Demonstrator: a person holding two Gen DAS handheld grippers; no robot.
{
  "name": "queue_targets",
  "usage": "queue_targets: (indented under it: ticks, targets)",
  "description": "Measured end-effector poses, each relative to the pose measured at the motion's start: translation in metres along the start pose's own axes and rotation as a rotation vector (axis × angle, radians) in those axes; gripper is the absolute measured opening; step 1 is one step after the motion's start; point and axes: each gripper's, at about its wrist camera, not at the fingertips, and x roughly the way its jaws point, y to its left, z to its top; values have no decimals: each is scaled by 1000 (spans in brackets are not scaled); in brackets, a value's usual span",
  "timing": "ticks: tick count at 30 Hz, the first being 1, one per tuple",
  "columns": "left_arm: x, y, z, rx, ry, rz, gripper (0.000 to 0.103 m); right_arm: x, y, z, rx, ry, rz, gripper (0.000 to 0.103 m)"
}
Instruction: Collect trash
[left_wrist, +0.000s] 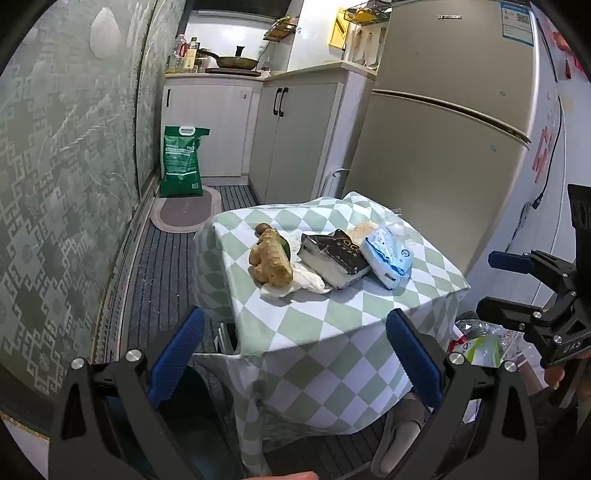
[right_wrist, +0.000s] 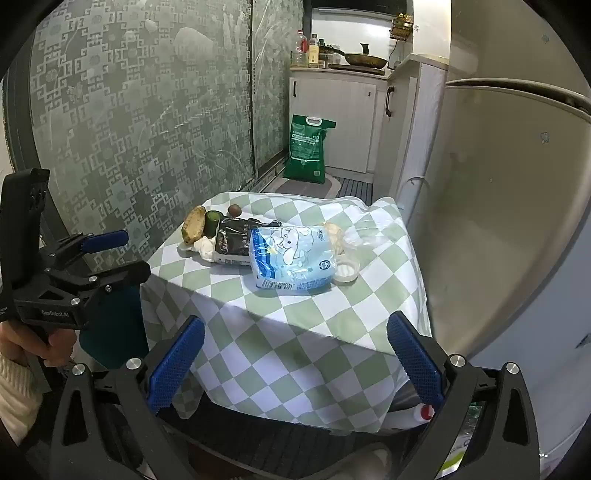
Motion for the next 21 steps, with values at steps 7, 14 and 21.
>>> queue_targets:
  ticks: [7,14,21]
  targets:
    - [0,-1,-1,7,7,17,100,-1,4,1,-5,-8,-4,100]
    - [3,-1,-1,5,10,16,100,-1,7,0,-10,-15,-12,100]
    - [2,0,1,5,9,13,100,-2,1,1,-7,-14,-9,100]
